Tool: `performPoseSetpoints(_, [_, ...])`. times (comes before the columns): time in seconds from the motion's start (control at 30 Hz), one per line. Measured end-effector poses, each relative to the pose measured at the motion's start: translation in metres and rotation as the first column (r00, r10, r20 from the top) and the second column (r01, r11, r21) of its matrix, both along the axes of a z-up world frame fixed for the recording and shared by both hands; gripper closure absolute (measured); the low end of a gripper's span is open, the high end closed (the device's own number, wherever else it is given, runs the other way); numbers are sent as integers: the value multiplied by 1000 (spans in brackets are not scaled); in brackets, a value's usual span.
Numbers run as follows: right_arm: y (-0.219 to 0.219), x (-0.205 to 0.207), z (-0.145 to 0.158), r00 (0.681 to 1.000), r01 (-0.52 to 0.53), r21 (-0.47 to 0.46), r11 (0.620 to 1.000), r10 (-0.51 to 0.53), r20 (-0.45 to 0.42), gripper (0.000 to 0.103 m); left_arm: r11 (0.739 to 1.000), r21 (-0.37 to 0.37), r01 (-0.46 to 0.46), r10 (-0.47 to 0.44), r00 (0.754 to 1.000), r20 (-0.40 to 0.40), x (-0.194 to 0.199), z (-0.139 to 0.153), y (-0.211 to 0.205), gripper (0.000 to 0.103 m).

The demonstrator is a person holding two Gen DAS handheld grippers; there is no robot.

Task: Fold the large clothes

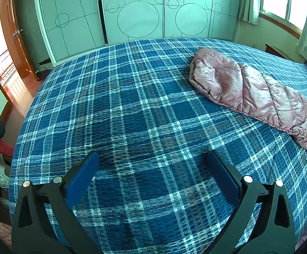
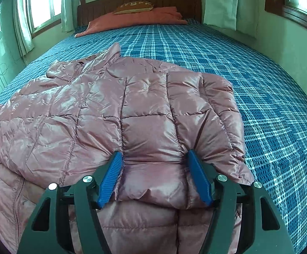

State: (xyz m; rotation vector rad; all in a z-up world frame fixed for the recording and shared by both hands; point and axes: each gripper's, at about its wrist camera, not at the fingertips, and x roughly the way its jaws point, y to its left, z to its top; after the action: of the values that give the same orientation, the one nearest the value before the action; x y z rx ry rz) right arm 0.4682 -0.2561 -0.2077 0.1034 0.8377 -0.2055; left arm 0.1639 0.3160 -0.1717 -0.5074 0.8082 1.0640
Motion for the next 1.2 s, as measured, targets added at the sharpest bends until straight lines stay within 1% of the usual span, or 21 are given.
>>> performPoseSetpoints(0.07, [0,-1,0,1000,0,-2,1000,0,2,38,999,-33,32,-30,997,73,-5,6,4,2])
performPoseSetpoints(0.13, [0,-4,-1,1000,0,1,1000,0,7,38,996,-44,74,-67,987,146,-7,11,8,2])
performPoseSetpoints(0.17, [0,-4,-1,1000,0,1,1000,0,8,38,994,-48,103,-93,978,185,-5,13,10,2])
performPoseSetpoints(0.23, [0,-5,-1,1000,0,-1,1000,0,9,38,983,-84,166,-137,953,270,0,15,18,2])
performPoseSetpoints(0.3, [0,-5,-1,1000,0,-4,1000,0,9,38,970,-129,208,-152,925,349,8,13,27,2])
performPoseSetpoints(0.37, [0,-6,-1,1000,1,-7,1000,-1,10,38,955,-158,250,-173,905,388,24,9,38,2])
performPoseSetpoints(0.43, [1,-6,-1,1000,2,-10,1000,-2,10,37,948,-181,262,-166,890,424,36,4,49,2])
performPoseSetpoints(0.6, [3,-6,0,1000,5,-21,1000,-5,10,37,963,-178,202,-100,883,459,55,0,83,3])
performPoseSetpoints(0.63, [3,-6,0,1000,6,-22,1000,-5,10,37,968,-175,180,-84,889,449,58,0,89,9])
performPoseSetpoints(0.67, [4,-6,1,1000,6,-23,1000,-6,10,37,973,-172,157,-69,899,433,61,0,94,18])
performPoseSetpoints(0.7, [4,-6,1,1000,7,-24,1000,-7,11,37,975,-171,145,-60,904,423,65,0,97,21])
performPoseSetpoints(0.73, [4,-6,0,1000,8,-26,1000,-8,11,37,976,-166,144,-62,905,421,66,2,99,29])
performPoseSetpoints(0.77, [5,-6,0,1000,9,-27,1000,-8,12,37,971,-164,176,-88,893,441,70,3,102,52])
performPoseSetpoints(0.8, [5,-6,1,1000,9,-29,1000,-9,12,37,955,-185,232,-117,867,484,72,2,104,62])
performPoseSetpoints(0.83, [5,-6,1,1000,11,-31,999,-10,12,37,948,-204,243,-114,860,497,73,1,103,68])
performPoseSetpoints(0.9, [6,-6,1,1000,12,-34,999,-11,12,37,952,-198,233,-114,871,478,79,-1,105,68])
performPoseSetpoints(0.93, [6,-6,1,1000,12,-34,999,-12,13,37,954,-192,230,-117,875,469,81,-2,104,66])
performPoseSetpoints(1.03, [6,-6,1,1000,12,-35,999,-11,13,37,958,-177,226,-122,879,460,91,-2,101,66])
performPoseSetpoints(1.1, [6,-6,1,1000,11,-34,999,-11,14,37,963,-153,223,-139,894,425,105,2,95,75])
performPoseSetpoints(1.17, [6,-6,1,1000,11,-33,999,-11,14,37,966,-118,232,-168,902,398,116,9,85,89])
performPoseSetpoints(1.2, [6,-6,1,1000,12,-33,999,-12,15,37,967,-93,238,-186,904,384,122,15,81,91])
